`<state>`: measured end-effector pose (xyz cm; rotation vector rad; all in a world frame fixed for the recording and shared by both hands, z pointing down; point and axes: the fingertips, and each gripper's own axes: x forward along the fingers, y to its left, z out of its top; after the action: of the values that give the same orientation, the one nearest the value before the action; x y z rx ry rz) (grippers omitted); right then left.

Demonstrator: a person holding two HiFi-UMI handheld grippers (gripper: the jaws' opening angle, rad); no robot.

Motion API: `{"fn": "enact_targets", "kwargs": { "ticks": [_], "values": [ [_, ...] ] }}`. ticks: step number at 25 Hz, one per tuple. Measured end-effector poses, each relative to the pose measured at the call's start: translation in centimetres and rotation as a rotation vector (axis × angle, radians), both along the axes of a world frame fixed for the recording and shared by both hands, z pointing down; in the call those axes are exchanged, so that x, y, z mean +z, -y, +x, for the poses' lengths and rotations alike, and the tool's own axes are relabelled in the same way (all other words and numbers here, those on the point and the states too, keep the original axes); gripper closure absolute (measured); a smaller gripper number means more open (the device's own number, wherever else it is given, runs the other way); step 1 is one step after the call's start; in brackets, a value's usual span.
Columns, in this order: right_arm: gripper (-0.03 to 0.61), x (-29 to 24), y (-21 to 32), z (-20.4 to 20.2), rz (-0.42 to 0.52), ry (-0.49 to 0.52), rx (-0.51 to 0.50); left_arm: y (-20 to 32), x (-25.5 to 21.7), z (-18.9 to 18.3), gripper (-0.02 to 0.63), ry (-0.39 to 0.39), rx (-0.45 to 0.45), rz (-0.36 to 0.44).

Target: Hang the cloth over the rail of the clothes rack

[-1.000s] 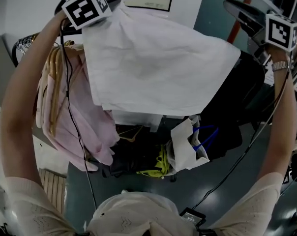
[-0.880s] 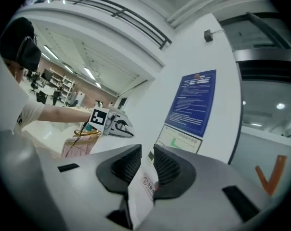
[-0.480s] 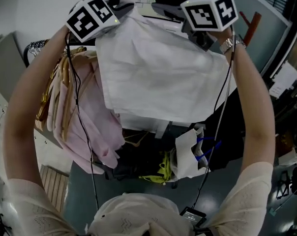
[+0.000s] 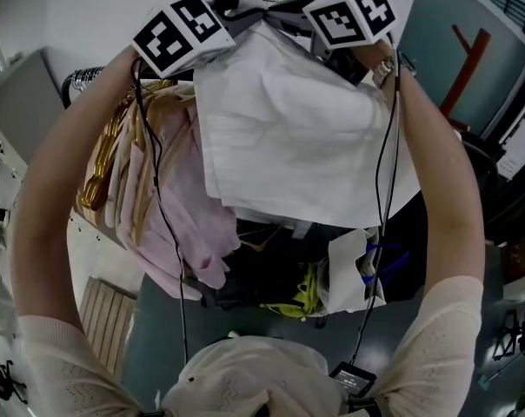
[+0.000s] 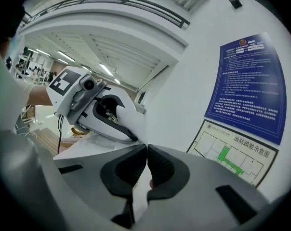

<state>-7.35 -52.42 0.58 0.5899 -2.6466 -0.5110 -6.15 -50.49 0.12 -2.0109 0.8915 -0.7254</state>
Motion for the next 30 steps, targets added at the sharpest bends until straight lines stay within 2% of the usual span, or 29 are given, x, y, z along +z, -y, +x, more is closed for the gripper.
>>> {"fn": "enact_targets", "kwargs": {
  "ticks": [3,7,10,14,17,19,20,23,27,30],
  "values": [
    [0.555,-0.3,0.5,0.2,-0.016,0.039,0.011,0.1,-0.2,-0.6,0.588,0.011,-0.03,-0.012],
    [0.555,-1.2,1.1,0.9,-0.014,0.062,0.053,-0.9,-1.1,-1.4,0.55,0.013,-0.042,-0.02],
    [0.555,-1.9,1.7,1.5,-0.017,0.085,0.091,-3.1,-2.3,-3.3,0.535,-0.06,-0.019,-0.047],
    [0.555,-3.2,2.4,1.7,-0.011,0.109,0.119,-7.2,-0.3,-5.9,0.535,-0.113,0.031,-0.171],
    [0.555,-3.4,3.1,1.5,-0.017,0.118,0.141,-10.3,2.4,-6.9,0.535,-0.24,0.108,-0.281],
    [0.554,-2.4,3.6,1.0,-0.024,0.084,0.145,-11.6,4.0,-7.5,0.535,-0.324,0.125,-0.316],
    [0.554,-1.8,3.8,0.5,-0.025,0.058,0.136,-11.8,4.7,-7.7,0.535,-0.341,0.116,-0.316],
    [0.552,-0.4,4.4,-0.2,-0.025,0.035,0.125,-11.7,6.3,-7.9,0.535,-0.326,0.073,-0.299],
    [0.552,-1.0,5.0,0.8,-0.02,0.101,0.157,-11.6,7.1,-7.1,0.535,-0.312,0.072,-0.312],
    [0.552,-2.3,4.8,1.9,0.022,0.155,0.182,-11.4,7.1,-6.1,0.535,-0.31,0.075,-0.306]
  ]
}}
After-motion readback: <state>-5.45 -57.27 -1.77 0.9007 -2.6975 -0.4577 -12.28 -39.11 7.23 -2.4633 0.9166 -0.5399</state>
